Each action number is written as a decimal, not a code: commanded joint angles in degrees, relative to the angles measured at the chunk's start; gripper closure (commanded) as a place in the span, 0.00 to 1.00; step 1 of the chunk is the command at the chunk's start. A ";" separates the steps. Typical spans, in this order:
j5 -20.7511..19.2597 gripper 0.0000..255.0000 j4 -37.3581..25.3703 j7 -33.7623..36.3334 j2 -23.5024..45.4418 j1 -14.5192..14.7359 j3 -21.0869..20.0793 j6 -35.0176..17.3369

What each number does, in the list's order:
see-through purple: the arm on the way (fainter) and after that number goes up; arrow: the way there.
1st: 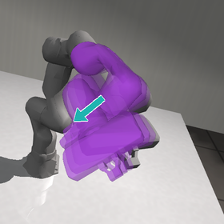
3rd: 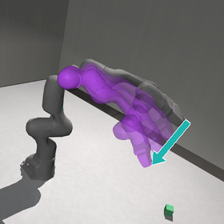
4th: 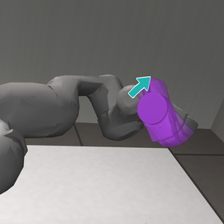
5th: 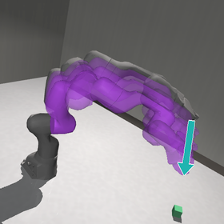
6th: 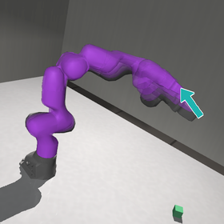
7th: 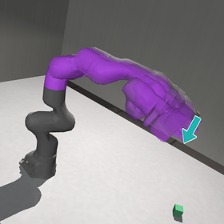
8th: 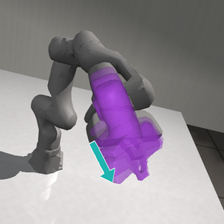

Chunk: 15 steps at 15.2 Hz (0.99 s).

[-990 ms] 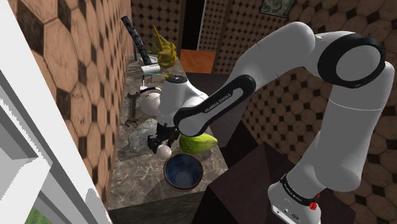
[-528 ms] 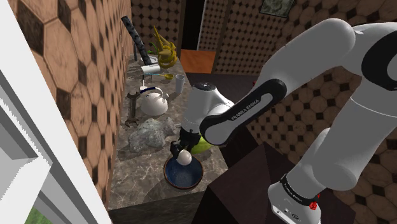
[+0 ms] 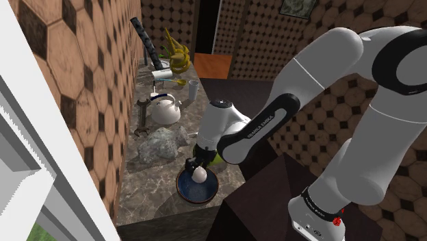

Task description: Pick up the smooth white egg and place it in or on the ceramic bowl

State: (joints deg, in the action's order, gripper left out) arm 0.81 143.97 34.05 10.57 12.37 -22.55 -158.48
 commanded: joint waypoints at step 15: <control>-4.36 0.00 -0.33 2.88 5.74 2.10 2.88 -5.22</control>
State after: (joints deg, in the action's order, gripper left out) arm -3.54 143.65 36.94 16.31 14.47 -19.68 -163.70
